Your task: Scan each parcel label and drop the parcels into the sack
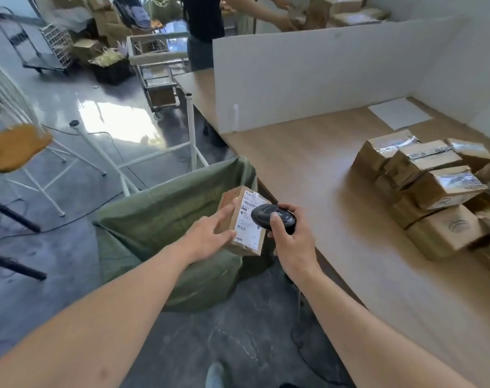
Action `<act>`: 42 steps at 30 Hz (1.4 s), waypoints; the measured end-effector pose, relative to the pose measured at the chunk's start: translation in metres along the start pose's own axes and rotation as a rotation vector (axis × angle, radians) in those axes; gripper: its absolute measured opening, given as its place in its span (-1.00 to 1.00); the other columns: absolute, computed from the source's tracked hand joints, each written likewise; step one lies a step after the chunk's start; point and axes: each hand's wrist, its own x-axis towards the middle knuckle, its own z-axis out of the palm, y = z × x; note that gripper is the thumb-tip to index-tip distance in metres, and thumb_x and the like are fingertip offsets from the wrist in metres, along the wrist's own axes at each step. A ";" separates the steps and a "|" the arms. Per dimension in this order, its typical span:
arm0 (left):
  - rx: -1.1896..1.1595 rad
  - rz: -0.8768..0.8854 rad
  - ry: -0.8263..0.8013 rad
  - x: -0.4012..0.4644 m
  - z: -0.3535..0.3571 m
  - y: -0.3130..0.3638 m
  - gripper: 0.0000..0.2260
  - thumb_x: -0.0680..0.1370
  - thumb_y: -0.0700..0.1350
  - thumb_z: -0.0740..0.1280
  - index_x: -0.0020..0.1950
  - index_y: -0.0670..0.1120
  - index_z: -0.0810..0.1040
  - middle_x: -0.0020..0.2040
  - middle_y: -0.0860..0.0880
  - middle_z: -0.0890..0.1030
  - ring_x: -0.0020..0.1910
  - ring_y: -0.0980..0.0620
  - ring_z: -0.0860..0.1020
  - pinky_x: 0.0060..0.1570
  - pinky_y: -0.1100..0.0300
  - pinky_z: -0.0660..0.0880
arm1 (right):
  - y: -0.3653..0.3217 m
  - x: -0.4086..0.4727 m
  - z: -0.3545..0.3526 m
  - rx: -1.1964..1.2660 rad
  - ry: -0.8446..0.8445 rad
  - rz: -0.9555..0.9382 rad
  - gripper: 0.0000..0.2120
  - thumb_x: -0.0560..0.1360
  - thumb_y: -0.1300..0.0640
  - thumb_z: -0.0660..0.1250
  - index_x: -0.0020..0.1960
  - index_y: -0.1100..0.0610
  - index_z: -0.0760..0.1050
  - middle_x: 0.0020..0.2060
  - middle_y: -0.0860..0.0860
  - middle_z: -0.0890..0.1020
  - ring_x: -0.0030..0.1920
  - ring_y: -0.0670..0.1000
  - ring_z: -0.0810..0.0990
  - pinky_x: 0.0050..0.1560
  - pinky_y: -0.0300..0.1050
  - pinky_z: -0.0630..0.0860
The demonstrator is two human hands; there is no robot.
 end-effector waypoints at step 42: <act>0.529 -0.256 -0.330 0.092 -0.026 -0.214 -0.38 0.63 0.09 0.36 0.67 0.08 0.25 0.55 -0.16 0.26 0.47 -0.25 0.38 0.42 -0.09 0.42 | 0.089 0.073 0.199 -0.064 -0.073 0.368 -0.82 0.62 -0.15 0.38 0.21 -0.32 0.51 0.07 -0.09 0.72 0.07 -0.01 0.73 0.09 0.25 0.71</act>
